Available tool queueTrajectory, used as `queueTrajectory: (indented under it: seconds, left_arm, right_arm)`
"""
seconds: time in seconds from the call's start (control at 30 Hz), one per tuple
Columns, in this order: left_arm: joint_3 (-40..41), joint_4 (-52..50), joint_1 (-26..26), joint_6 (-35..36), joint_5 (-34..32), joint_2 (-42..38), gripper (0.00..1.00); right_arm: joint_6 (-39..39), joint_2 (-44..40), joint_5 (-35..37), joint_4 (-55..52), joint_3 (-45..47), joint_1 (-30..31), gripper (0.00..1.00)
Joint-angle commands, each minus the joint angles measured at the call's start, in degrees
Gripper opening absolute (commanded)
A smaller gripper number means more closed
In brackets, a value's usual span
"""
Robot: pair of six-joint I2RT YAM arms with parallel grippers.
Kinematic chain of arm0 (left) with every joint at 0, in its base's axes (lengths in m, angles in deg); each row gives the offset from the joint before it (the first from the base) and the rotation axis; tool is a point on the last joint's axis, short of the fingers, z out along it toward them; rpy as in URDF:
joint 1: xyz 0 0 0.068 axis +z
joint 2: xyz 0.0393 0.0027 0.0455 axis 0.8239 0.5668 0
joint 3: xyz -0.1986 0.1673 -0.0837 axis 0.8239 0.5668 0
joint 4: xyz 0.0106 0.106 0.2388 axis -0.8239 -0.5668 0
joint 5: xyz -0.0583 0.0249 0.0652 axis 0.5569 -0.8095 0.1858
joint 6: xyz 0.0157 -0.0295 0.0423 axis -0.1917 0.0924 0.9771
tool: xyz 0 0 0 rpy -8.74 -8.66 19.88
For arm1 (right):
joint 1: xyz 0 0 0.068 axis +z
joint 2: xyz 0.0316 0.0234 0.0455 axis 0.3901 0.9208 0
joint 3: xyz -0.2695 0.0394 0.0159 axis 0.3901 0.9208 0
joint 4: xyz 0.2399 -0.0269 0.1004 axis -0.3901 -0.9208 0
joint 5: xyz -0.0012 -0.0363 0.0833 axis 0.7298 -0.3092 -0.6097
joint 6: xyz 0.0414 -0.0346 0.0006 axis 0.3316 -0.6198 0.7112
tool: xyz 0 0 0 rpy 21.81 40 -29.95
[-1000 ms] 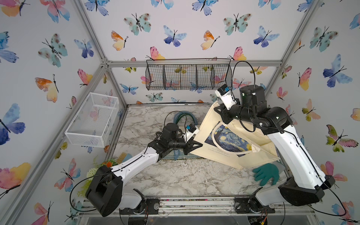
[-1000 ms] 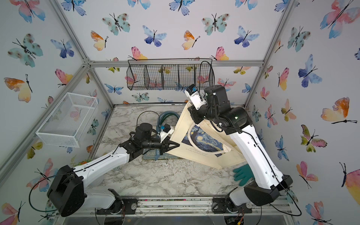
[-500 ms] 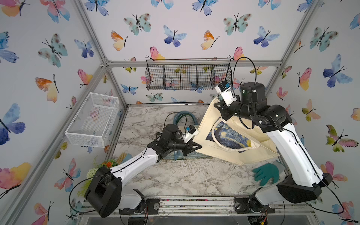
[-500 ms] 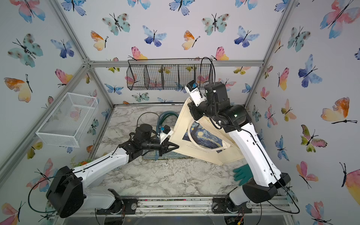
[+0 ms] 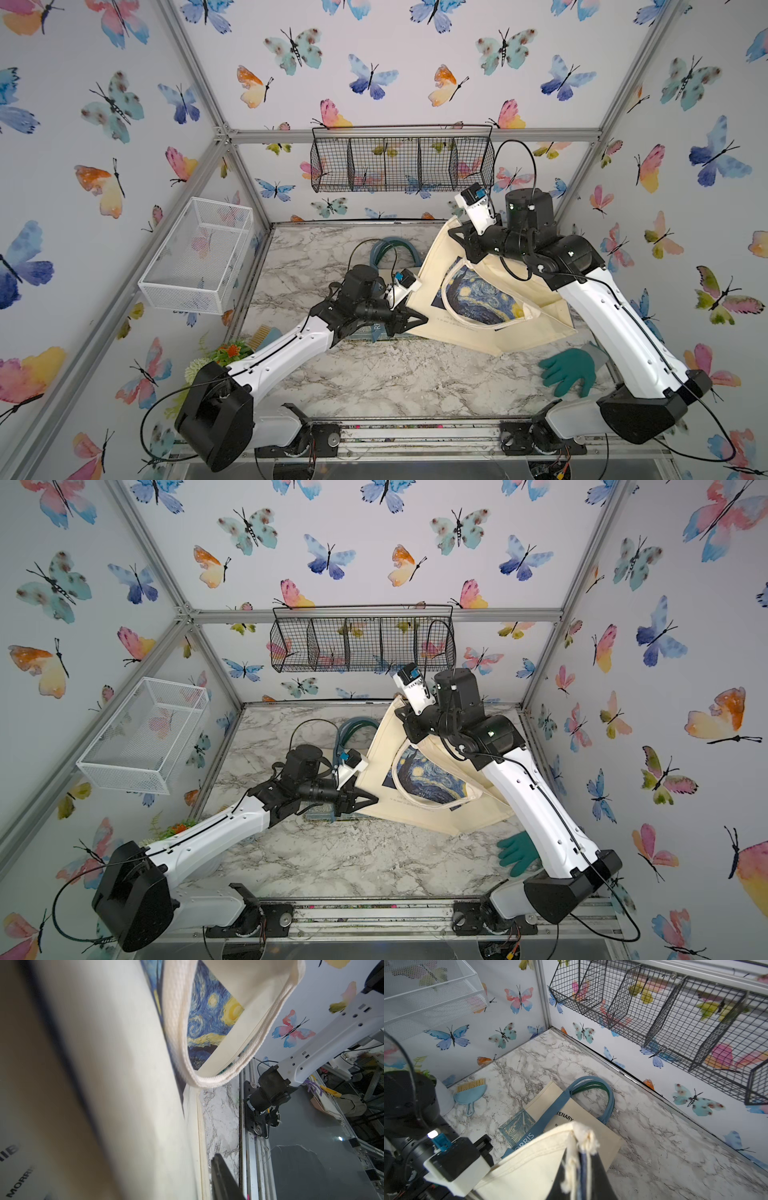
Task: Put away the canvas bag
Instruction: Press the canvas bag.
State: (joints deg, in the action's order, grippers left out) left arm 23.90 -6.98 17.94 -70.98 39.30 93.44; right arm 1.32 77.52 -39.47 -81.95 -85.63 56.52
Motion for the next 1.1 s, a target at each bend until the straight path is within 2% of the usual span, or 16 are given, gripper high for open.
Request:
queueTrajectory:
  seconds: [0.0, 0.3, 0.37, 0.47, 0.57, 0.67, 0.7, 0.77, 0.8, 0.9, 0.97, 1.07]
  left_arm:
    - [-6.4, 2.2, 0.6, 2.4, 4.0, 1.2, 0.33]
    - [-16.7, -0.2, 3.6, 4.6, 7.3, 7.9, 0.34]
    - [-18.7, -0.2, 3.9, 4.5, 9.5, 9.3, 0.35]
    - [-21.0, 0.0, 3.9, 4.6, 16.7, 11.7, 0.40]
    - [-23.0, 0.0, 3.9, 4.8, 22.3, 13.5, 0.40]
    - [-24.6, 0.3, 3.9, 5.1, 24.9, 14.7, 0.40]
    - [-25.2, 0.3, 4.0, 5.3, 25.3, 15.1, 0.37]
    - [-26.8, -0.6, 4.2, 6.9, 26.4, 15.9, 0.05]
    - [-27.6, -1.4, 4.4, 7.9, 26.3, 16.2, 0.00]
    - [-30.5, -5.9, 5.6, 14.6, 28.1, 16.7, 0.00]
    - [-31.7, -9.9, 7.2, 21.4, 32.7, 16.3, 0.00]
    - [-33.1, -10.8, 10.1, 23.1, 36.2, 15.5, 0.00]
  right_arm:
    - [2.7, -3.5, -8.6, 4.3, 3.5, 0.4, 0.02]
    - [2.1, -5.8, -23.4, 2.2, 9.5, 0.5, 0.02]
    - [2.9, -6.1, -24.6, 3.1, 11.0, 0.5, 0.02]
    - [3.4, -6.6, -25.3, 4.1, 12.0, 0.5, 0.02]
    - [3.2, -5.8, -26.2, 3.1, 11.7, 0.5, 0.02]
    - [3.4, -5.0, -26.7, 2.9, 11.9, 0.8, 0.02]
    - [3.5, -4.8, -26.7, 2.9, 11.9, 0.9, 0.02]
    - [4.2, -4.3, -26.9, 3.2, 11.7, 1.2, 0.02]
    - [4.3, -4.0, -26.9, 3.3, 11.5, 1.4, 0.02]
    - [3.8, -3.0, -24.8, 2.0, 10.7, 2.4, 0.03]
    - [2.2, -2.8, -22.9, -0.2, 10.1, 2.4, 0.18]
    - [0.0, -3.5, -20.9, -1.9, 10.9, 2.4, 0.30]
